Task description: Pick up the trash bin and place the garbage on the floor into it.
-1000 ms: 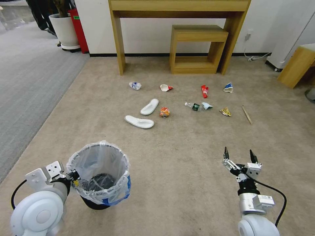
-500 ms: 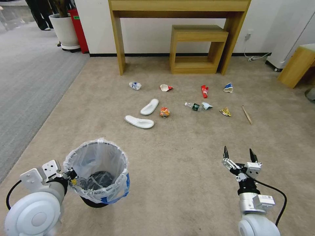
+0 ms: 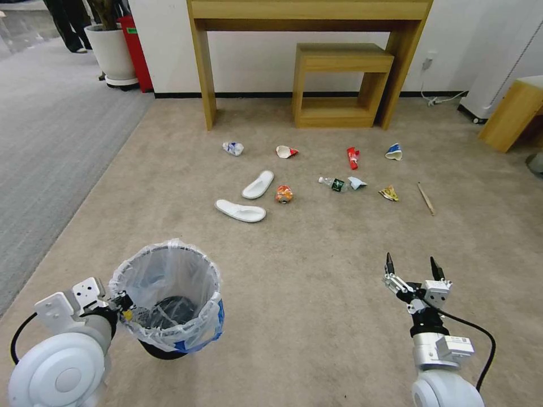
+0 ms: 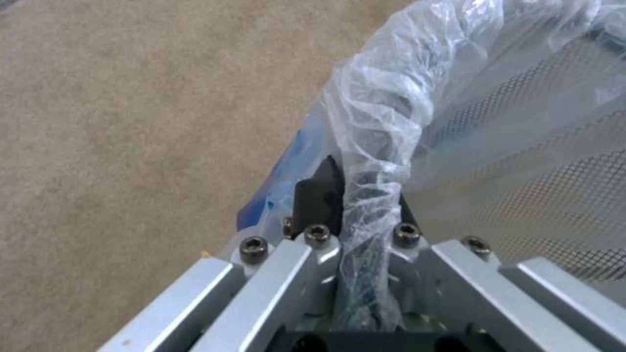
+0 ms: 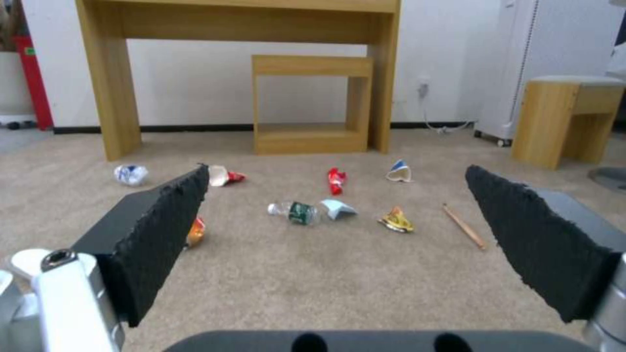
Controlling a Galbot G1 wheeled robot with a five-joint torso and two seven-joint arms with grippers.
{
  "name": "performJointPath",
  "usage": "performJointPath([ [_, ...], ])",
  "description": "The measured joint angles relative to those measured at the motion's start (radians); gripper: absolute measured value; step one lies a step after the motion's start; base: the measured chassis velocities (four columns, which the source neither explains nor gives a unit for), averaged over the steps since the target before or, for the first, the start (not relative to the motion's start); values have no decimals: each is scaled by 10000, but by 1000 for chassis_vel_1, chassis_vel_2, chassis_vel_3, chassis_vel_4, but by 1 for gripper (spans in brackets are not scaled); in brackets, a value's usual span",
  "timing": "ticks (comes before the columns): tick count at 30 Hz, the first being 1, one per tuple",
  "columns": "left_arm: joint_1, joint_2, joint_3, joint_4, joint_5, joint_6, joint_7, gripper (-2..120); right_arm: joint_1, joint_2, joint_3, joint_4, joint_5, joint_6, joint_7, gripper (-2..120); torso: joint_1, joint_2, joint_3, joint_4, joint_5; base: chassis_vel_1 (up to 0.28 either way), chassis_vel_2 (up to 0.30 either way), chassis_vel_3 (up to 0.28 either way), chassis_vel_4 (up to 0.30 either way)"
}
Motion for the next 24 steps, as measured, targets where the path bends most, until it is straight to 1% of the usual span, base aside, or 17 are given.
performJointPath([
  [10, -20, -58, 19, 27, 44, 0, 16, 1, 34, -34, -18, -38, 47, -15, 51, 100, 0, 0, 1, 0, 0, -82, 92, 85, -93],
  [24, -48, -85, 23, 76, 82, 0, 38, 1, 132, -49, -71, -70, 110, -80, 48, 100, 0, 0, 1, 0, 0, -62, 60, 60, -56],
])
